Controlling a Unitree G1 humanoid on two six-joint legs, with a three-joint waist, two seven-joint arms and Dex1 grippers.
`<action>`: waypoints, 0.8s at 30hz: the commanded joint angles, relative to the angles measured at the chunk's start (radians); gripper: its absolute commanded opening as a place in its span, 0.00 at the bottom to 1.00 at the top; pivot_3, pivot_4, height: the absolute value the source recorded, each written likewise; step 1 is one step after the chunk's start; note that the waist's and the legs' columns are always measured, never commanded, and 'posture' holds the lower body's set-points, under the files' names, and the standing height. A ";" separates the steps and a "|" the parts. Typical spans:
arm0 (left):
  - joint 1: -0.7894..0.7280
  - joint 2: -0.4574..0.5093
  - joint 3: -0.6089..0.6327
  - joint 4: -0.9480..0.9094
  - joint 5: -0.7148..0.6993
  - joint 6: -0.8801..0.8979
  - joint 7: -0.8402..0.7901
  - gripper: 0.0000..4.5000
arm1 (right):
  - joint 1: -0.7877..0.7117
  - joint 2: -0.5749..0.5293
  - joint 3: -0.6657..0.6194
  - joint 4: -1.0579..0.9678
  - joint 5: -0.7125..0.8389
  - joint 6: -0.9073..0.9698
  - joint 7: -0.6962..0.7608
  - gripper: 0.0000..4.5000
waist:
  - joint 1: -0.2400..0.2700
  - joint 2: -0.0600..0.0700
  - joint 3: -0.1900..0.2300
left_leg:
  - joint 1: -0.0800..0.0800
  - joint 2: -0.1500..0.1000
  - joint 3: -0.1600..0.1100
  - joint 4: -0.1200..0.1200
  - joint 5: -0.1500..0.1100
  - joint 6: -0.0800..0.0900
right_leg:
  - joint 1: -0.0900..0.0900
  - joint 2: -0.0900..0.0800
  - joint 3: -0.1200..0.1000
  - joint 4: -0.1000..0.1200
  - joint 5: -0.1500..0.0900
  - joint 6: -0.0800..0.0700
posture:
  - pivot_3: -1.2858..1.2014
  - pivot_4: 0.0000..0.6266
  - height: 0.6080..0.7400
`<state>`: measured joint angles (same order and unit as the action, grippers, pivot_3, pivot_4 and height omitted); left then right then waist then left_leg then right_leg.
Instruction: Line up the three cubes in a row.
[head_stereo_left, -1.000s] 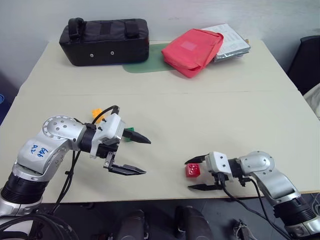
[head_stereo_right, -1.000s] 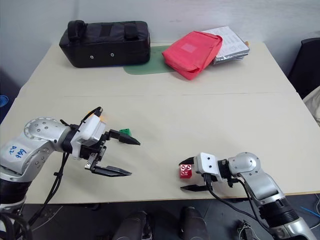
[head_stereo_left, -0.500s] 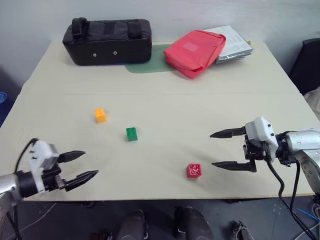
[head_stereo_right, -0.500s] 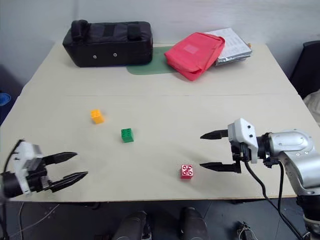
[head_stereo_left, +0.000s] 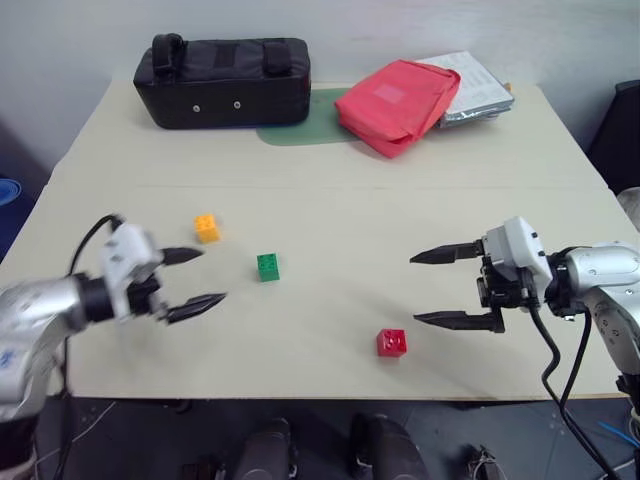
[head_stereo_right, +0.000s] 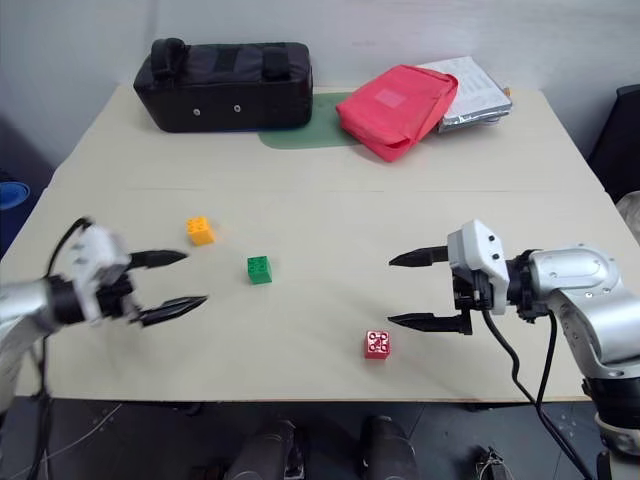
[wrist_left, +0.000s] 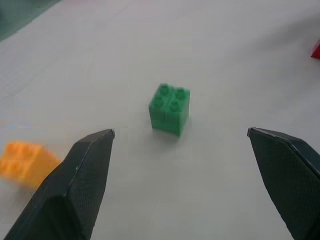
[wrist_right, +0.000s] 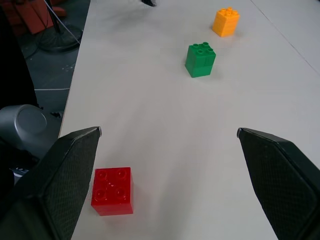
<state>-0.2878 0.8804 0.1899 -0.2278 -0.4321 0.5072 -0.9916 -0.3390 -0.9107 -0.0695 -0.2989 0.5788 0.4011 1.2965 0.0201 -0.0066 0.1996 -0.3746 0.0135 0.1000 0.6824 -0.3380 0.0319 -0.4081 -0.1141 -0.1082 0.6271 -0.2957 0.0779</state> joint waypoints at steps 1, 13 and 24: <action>-0.085 0.009 -0.109 0.093 0.058 -0.042 -0.061 1.00 | 0.028 -0.002 -0.031 -0.060 0.020 0.011 -0.026 0.99 | -0.013 0.000 0.000 | 0.000 0.000 0.003 0.000 0.000 0.000 | -0.001 0.000 0.000 0.000 0.000 0.000 | 0.52 0.24 1.00; -0.344 -0.107 -0.354 0.366 0.249 -0.119 -0.102 1.00 | 0.118 0.008 -0.085 -0.142 0.026 0.020 -0.126 0.99 | -0.015 -0.001 0.000 | 0.000 0.000 0.006 0.001 0.001 0.002 | -0.002 0.001 0.001 0.001 0.001 0.002 | 0.52 0.24 1.00; -0.375 -0.146 -0.375 0.469 0.307 -0.173 -0.132 0.58 | 0.103 0.017 -0.065 -0.147 0.035 0.032 -0.155 1.00 | -0.013 -0.001 0.001 | 0.000 0.000 0.006 0.002 0.001 0.002 | -0.002 0.001 0.001 0.001 0.001 0.002 | 0.52 0.24 1.00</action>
<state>-0.6435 0.7273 -0.1997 0.2565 -0.1172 0.3402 -1.1074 -0.2165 -0.8992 -0.1244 -0.4292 0.5989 0.4374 1.1433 0.0066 -0.0076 0.2001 -0.3743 0.0138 0.1057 0.6840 -0.3371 0.0342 -0.4098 -0.1127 -0.1073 0.6281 -0.2947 0.0800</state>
